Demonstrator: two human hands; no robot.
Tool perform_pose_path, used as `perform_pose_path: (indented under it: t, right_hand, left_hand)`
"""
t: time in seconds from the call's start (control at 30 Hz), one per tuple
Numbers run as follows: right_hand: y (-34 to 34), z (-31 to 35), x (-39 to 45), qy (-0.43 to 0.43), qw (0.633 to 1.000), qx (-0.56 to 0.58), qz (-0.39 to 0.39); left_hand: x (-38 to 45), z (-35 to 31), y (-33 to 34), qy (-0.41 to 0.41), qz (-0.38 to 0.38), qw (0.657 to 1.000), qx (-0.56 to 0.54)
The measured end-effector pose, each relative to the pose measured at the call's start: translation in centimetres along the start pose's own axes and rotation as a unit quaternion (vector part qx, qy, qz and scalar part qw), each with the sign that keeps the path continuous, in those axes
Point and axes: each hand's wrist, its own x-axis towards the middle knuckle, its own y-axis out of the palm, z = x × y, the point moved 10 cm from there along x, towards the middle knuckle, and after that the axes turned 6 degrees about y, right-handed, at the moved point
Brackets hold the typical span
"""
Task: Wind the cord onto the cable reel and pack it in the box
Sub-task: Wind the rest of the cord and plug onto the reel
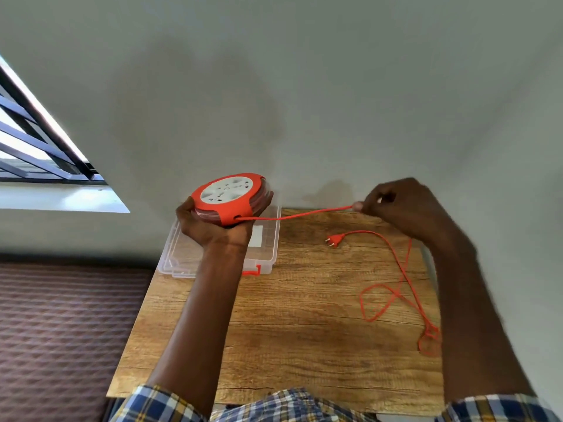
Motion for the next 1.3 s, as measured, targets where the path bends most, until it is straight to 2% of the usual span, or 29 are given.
perform_pose_path:
  t: [0.07, 0.1, 0.17, 0.2, 0.23, 0.3, 0.4, 0.53, 0.63, 0.73, 0.8, 0.97, 1.07, 1.2, 1.3]
  right_hand:
    - [-1.8, 1.7, 0.2, -0.057, 0.991, 0.117, -0.021]
    - [-1.0, 2.5, 0.5, -0.069, 0.991, 0.116, 0.020]
    - [3.2, 2.5, 0.3, -0.055, 0.988, -0.015, 0.141]
    - [5.0, 1.9, 0.0, -0.042, 0.982, -0.077, 0.165]
    - [5.7, 1.7, -0.1, -0.033, 0.985, -0.086, 0.147]
    - [5.4, 2.8, -0.3, -0.039, 0.997, 0.018, 0.058]
    - [4.5, 7.0, -1.7, -0.131, 0.977, 0.161, -0.056]
    - [6.5, 11.5, -3.4, -0.246, 0.961, 0.114, -0.059]
    - [7.5, 10.9, -2.7, -0.226, 0.969, 0.096, -0.031]
    - [7.4, 9.7, -2.1, -0.200, 0.978, 0.056, -0.025]
    - [7.8, 9.2, -2.0, -0.185, 0.982, 0.031, -0.027]
    - [7.6, 7.9, -1.4, -0.112, 0.990, 0.064, -0.062]
    - [7.8, 7.6, -1.1, -0.107, 0.992, 0.043, -0.046]
    - [8.0, 7.7, -1.5, -0.103, 0.992, -0.002, -0.079]
    - [7.7, 7.7, -2.0, -0.104, 0.990, 0.005, -0.100]
  left_hand:
    - [0.1, -0.1, 0.6, 0.010, 0.020, 1.000, 0.010]
    - [0.1, -0.1, 0.9, 0.012, 0.030, 0.999, 0.016]
    - [0.0, 0.1, 1.4, 0.007, 0.054, 0.998, 0.033]
    - [0.0, 0.3, 1.6, 0.001, 0.070, 0.996, 0.048]
    - [0.0, 0.5, 1.8, -0.006, 0.087, 0.994, 0.067]
    - [0.3, 1.1, 2.2, -0.029, 0.123, 0.986, 0.108]
    - [0.3, 3.1, 3.0, -0.126, 0.189, 0.958, 0.174]
    - [-0.1, 5.7, 3.7, -0.227, 0.229, 0.917, 0.232]
    - [-0.4, 7.3, 3.9, -0.262, 0.231, 0.898, 0.267]
    - [-0.2, 8.5, 3.6, -0.277, 0.218, 0.895, 0.275]
    - [0.1, 8.9, 3.2, -0.264, 0.206, 0.896, 0.293]
    - [0.2, 9.5, 3.4, -0.226, 0.190, 0.897, 0.330]
    - [0.3, 9.6, 3.3, -0.217, 0.178, 0.902, 0.329]
    - [0.1, 9.5, 3.4, -0.210, 0.188, 0.903, 0.325]
    - [-0.2, 9.3, 3.8, -0.204, 0.202, 0.898, 0.334]
